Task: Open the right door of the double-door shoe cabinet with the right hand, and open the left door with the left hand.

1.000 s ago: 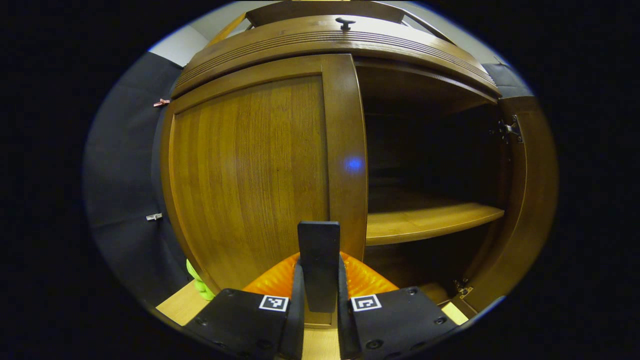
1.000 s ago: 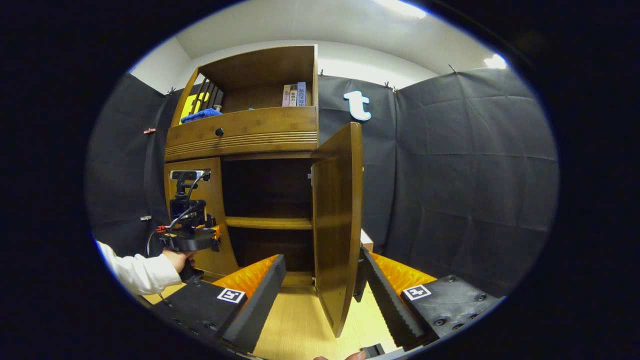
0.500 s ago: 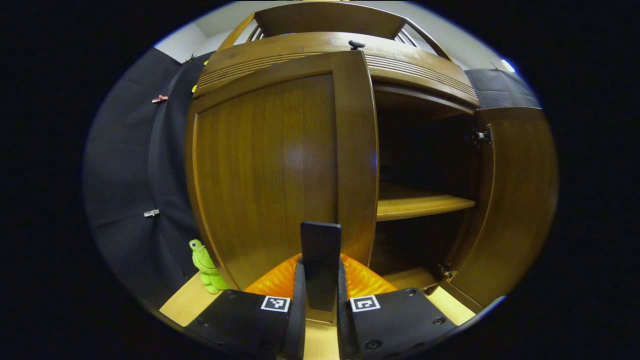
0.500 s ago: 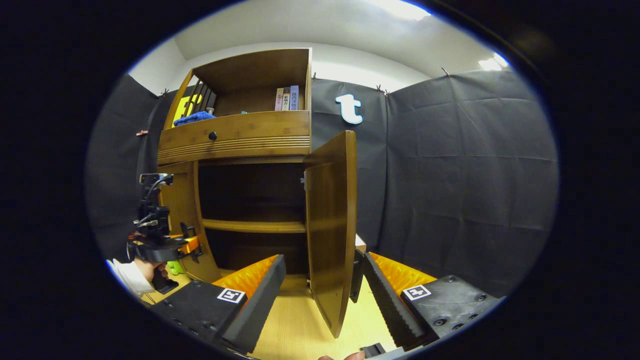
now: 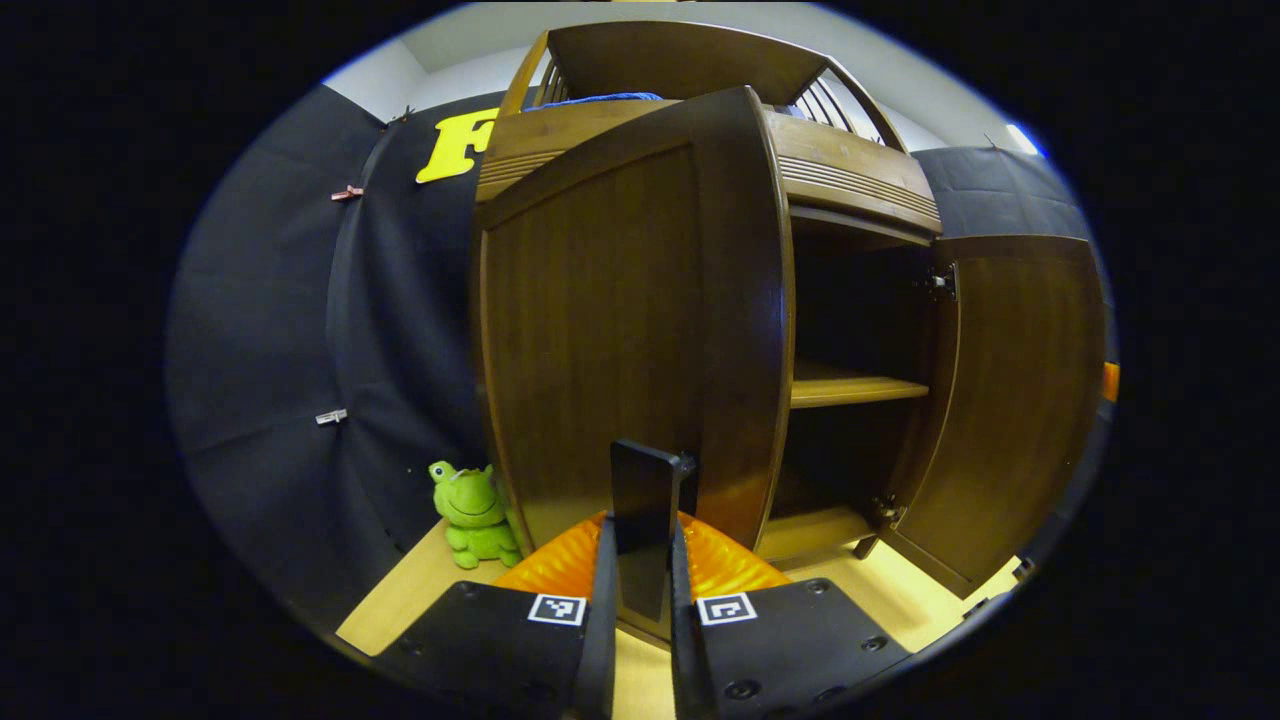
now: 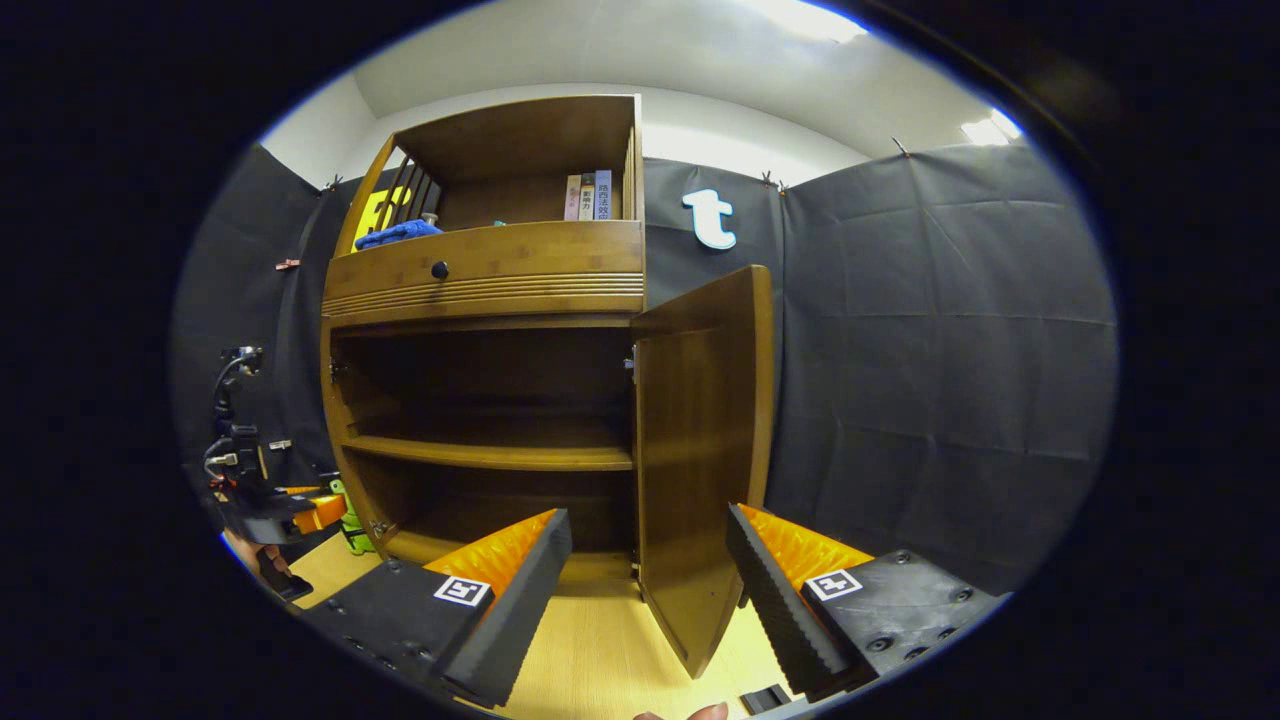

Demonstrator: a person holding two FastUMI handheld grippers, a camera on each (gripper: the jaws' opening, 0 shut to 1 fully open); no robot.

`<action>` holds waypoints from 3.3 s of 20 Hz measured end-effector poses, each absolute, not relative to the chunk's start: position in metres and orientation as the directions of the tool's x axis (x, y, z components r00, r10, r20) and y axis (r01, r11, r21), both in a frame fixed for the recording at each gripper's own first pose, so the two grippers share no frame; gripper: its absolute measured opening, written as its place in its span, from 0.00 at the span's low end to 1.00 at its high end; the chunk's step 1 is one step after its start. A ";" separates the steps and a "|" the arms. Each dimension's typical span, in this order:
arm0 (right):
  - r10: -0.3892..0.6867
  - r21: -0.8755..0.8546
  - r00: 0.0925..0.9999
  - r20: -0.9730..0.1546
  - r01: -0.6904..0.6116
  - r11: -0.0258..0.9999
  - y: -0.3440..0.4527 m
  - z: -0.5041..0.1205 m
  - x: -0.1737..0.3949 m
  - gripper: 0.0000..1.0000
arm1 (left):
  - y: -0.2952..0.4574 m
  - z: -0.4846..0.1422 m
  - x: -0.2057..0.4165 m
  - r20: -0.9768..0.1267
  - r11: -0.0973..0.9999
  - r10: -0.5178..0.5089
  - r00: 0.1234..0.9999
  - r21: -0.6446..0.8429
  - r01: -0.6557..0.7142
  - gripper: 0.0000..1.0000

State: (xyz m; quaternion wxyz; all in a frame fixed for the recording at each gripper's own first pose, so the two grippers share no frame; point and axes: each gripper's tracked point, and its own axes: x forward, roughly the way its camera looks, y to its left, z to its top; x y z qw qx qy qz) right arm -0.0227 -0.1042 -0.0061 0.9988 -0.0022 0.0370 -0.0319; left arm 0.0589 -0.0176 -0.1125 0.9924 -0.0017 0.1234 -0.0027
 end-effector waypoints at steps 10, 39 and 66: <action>-0.042 -0.009 0.997 -0.066 0.042 0.999 -0.066 -0.007 -0.025 0.98 | 0.060 -0.112 0.014 -0.225 0.996 0.079 0.971 -0.017 -0.085 0.17; -0.022 -0.032 0.997 -0.076 0.019 0.999 -0.024 -0.007 -0.031 0.99 | 0.114 -0.049 -0.070 -0.077 0.989 0.136 0.988 -0.042 -0.139 0.47; -0.012 0.024 0.997 -0.071 0.013 1.000 -0.090 -0.015 -0.015 0.99 | -0.105 -0.017 0.028 -0.038 0.997 -0.081 0.996 -0.019 0.080 0.91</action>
